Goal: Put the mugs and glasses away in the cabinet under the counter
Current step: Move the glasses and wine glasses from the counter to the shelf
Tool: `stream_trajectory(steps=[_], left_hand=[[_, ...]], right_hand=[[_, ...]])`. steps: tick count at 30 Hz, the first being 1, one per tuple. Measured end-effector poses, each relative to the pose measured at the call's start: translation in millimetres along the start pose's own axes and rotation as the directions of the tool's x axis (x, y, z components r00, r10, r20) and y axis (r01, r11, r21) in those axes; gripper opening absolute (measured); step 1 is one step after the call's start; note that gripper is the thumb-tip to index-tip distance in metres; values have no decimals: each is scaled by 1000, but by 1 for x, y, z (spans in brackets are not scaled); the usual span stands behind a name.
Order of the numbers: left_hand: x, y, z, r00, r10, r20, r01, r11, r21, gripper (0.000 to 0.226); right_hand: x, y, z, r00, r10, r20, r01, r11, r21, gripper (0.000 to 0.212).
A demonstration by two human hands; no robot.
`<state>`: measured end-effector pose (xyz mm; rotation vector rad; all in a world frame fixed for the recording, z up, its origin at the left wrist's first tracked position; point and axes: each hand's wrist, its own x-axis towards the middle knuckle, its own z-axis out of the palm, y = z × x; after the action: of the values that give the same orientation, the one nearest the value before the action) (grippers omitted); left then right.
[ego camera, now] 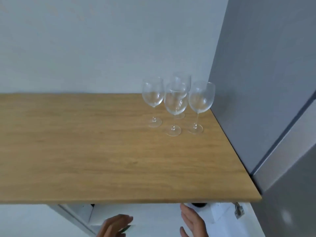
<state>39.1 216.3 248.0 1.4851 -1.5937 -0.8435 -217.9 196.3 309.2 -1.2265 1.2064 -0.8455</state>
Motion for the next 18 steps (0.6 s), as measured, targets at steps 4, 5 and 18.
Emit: stream_trajectory(steps=[4, 5, 18], left_hand=[[62, 80, -26, 910, 223, -349, -195, 974, 115, 41], [84, 96, -35, 880, 256, -401, -234, 967, 105, 43], [308, 164, 30, 967, 100, -234, -109, 994, -24, 121]], right_hand=[[37, -76, -20, 908, -320, -270, 300, 947, -112, 65], [53, -90, -28, 879, -383, -283, 342, 921, -185, 73], [265, -164, -103, 807, -322, -496, 180, 933, -312, 119]])
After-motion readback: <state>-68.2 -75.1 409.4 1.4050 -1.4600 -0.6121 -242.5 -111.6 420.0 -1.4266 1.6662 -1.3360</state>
